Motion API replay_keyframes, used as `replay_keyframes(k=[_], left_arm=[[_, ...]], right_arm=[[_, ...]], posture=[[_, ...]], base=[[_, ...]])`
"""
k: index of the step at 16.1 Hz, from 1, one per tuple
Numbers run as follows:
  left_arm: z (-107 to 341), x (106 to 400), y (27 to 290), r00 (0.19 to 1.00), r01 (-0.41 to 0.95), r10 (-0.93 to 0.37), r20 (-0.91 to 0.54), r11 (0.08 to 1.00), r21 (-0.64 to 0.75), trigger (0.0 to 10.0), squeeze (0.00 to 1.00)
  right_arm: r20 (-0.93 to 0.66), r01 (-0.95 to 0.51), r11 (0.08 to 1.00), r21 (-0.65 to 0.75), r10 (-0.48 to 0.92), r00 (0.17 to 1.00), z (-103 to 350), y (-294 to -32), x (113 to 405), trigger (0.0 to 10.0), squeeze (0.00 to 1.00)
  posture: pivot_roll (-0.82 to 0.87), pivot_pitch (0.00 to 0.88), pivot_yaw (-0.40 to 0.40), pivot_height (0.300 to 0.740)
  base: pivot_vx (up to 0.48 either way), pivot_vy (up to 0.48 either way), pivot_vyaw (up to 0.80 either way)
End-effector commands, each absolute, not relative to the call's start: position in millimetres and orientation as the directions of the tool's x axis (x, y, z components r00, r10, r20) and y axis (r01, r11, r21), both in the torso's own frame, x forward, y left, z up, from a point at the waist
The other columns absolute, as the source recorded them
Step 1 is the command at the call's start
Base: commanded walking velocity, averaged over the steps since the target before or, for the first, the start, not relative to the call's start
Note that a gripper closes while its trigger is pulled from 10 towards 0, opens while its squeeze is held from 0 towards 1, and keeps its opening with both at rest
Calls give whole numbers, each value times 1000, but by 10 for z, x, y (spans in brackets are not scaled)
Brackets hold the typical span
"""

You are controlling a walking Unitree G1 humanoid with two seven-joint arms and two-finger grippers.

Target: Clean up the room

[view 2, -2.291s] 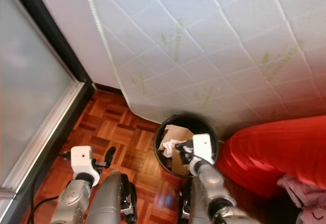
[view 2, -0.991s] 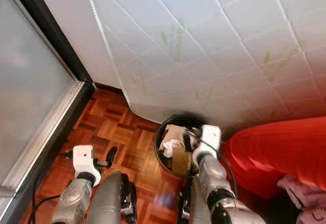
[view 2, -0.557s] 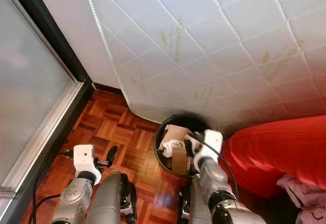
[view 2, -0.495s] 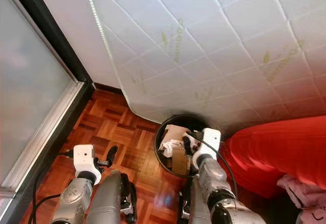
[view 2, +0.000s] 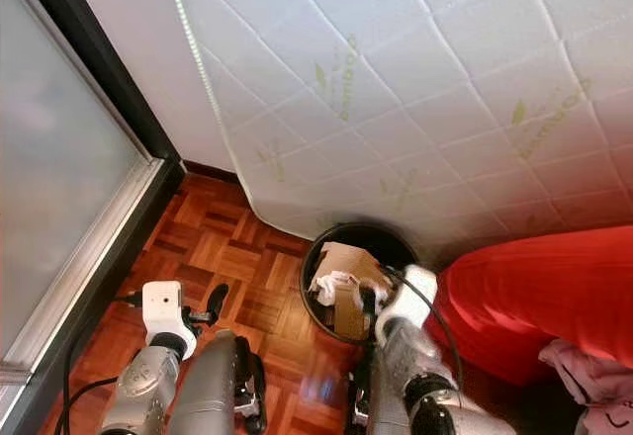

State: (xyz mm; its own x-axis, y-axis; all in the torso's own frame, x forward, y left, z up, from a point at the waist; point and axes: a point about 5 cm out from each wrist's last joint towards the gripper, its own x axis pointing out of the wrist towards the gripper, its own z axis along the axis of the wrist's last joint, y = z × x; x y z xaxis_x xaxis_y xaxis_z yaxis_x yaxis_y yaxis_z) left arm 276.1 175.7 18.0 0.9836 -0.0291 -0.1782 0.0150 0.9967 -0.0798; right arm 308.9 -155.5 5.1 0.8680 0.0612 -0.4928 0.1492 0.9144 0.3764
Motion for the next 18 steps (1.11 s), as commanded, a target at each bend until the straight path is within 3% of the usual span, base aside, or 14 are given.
replay_keyframes(k=[1, 2, 3, 4, 7, 8, 9, 10, 14, 18], left_arm=[[82, 2673, 1778, 976, -9, -11, -215, 996, -90, 10000, 0], [80, 2672, 1781, 976, -9, -11, -217, 996, -89, 10000, 0], [72, 2665, 1779, 975, -9, -11, -220, 996, -90, 10000, 0], [70, 2664, 1773, 975, -8, -12, -221, 996, -90, 10000, 0], [72, 2666, 1766, 976, -5, -15, -219, 996, -90, 10000, 0], [70, 2668, 1767, 975, -5, -15, -220, 996, -89, 10000, 0], [70, 2670, 1766, 975, -5, -15, -221, 996, -89, 10000, 0], [71, 2672, 1756, 975, -4, -16, -220, 996, -90, 10000, 0], [53, 2662, 1756, 974, -7, -14, -227, 996, -90, 10000, 0], [-62, 2607, 1819, 956, -33, 7, -292, 996, -84, 10000, 0]], right_arm=[[-442, 89, 915, 394, 103, 891, 81, -1499, 3099, 10000, 0], [-491, 135, 884, 448, 117, 863, 23, -1466, 3063, 10000, 0], [-652, 247, 877, 411, 93, 753, -181, -1481, 2888, 10000, 0], [-685, 288, 867, 408, 82, 724, -229, -1498, 2838, 10000, 0], [-421, 81, 917, 390, 99, 902, 69, -1500, 3075, 10000, 0], [-468, 145, 852, 503, 128, 874, 28, -1447, 3064, 10000, 0], [-548, 158, 872, 463, 142, 824, -51, -1431, 3006, 10000, 0], [-525, 17, 941, 338, 174, 833, -50, -1398, 2990, 10000, 0], [-480, 29, 934, 355, 156, 863, -26, -1421, 2997, 10000, 0], [-458, -24, 971, 240, 135, 879, -49, -1519, 2943, 10000, 0]], posture=[[110, 298, 13, 632], [106, 296, 13, 632], [106, 296, 12, 632], [112, 295, 13, 632], [106, 297, 12, 632], [103, 296, 12, 632], [102, 295, 12, 632], [113, 293, 9, 632], [109, 290, 7, 632], [105, 253, 0, 636]], base=[[0, 0, 0], [0, 0, 0], [0, 0, 0], [0, 0, 0], [0, 0, 0], [0, 0, 0], [0, 0, 0], [0, 0, 0], [0, 0, 0], [0, 0, 0]])
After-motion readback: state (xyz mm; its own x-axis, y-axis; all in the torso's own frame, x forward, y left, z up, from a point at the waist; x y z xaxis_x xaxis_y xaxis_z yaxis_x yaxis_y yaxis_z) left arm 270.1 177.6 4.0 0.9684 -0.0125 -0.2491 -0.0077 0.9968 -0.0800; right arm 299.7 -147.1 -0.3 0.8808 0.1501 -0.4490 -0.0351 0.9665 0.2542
